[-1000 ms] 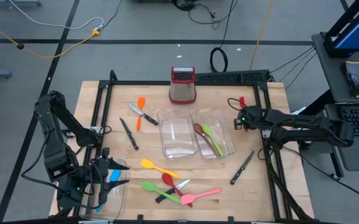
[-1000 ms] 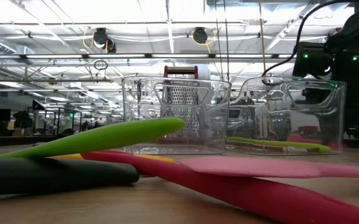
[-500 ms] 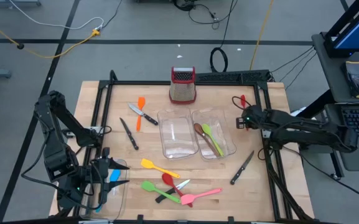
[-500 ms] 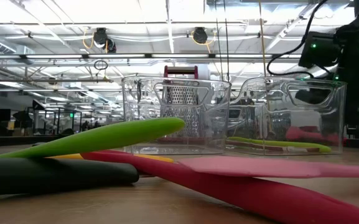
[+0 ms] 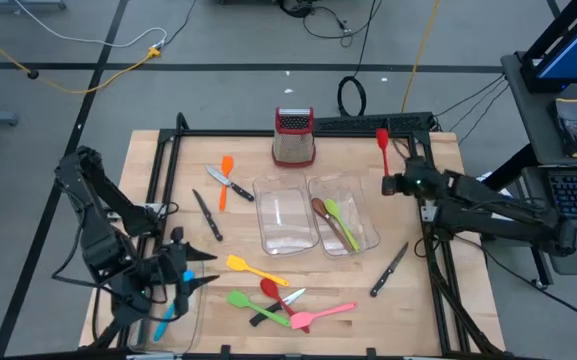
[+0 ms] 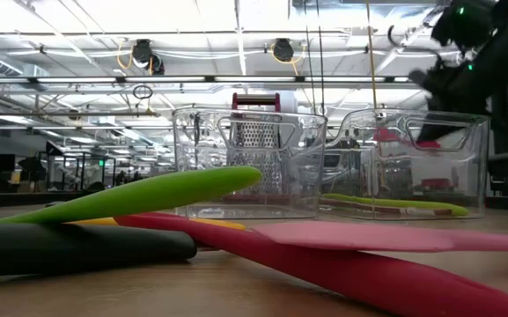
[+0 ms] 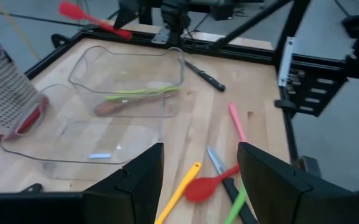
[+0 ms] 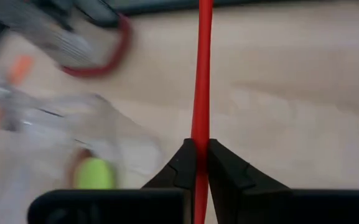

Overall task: Pick & Place Kitchen Items
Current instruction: Put the red spatula into the left transparent bin

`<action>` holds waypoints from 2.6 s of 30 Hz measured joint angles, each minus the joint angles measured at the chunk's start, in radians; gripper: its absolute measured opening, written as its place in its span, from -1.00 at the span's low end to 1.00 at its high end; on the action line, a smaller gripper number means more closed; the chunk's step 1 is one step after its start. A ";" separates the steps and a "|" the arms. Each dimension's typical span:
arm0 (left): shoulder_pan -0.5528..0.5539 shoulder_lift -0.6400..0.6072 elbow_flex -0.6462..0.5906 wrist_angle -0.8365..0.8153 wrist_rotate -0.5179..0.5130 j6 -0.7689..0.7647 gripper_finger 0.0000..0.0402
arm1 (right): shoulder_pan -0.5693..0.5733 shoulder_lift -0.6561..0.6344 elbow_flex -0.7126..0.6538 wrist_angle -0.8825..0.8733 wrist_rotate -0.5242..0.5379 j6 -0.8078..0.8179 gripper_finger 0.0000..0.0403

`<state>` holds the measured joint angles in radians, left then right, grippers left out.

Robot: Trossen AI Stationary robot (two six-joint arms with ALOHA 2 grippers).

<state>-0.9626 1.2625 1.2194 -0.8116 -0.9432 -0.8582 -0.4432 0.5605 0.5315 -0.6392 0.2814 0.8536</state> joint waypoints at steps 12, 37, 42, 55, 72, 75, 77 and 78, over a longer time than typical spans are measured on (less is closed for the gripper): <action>0.160 0.000 0.000 0.010 0.136 0.026 0.04 | 0.179 -0.004 0.036 0.362 -0.128 -0.136 -0.93; 0.469 0.166 -0.001 0.722 0.546 0.666 0.04 | 0.782 0.423 0.036 1.194 -0.124 -0.457 -0.92; 0.530 0.195 -0.001 0.814 0.598 0.720 0.04 | 0.827 0.509 0.036 1.344 -0.122 -0.535 -0.92; 0.676 0.246 -0.001 0.973 0.744 0.758 0.04 | 0.853 0.656 0.036 1.553 -0.121 -0.643 -0.92; 0.744 0.312 -0.001 1.077 0.847 0.717 0.04 | 0.858 0.676 0.036 1.601 -0.069 -0.698 -0.92; 0.761 0.336 -0.002 1.114 0.896 0.707 0.04 | 0.858 0.676 0.036 1.601 -0.069 -0.695 -0.92; 0.774 0.343 -0.002 1.144 0.925 0.701 0.04 | 0.858 0.676 0.036 1.600 -0.069 -0.693 -0.92; 0.777 0.343 -0.002 1.150 0.931 0.698 0.04 | 0.858 0.676 0.036 1.600 -0.069 -0.693 -0.92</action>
<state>-0.1855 1.6051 1.2175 0.3382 -0.0118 -0.1600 0.4145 1.2369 0.5671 0.9611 0.2123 0.1608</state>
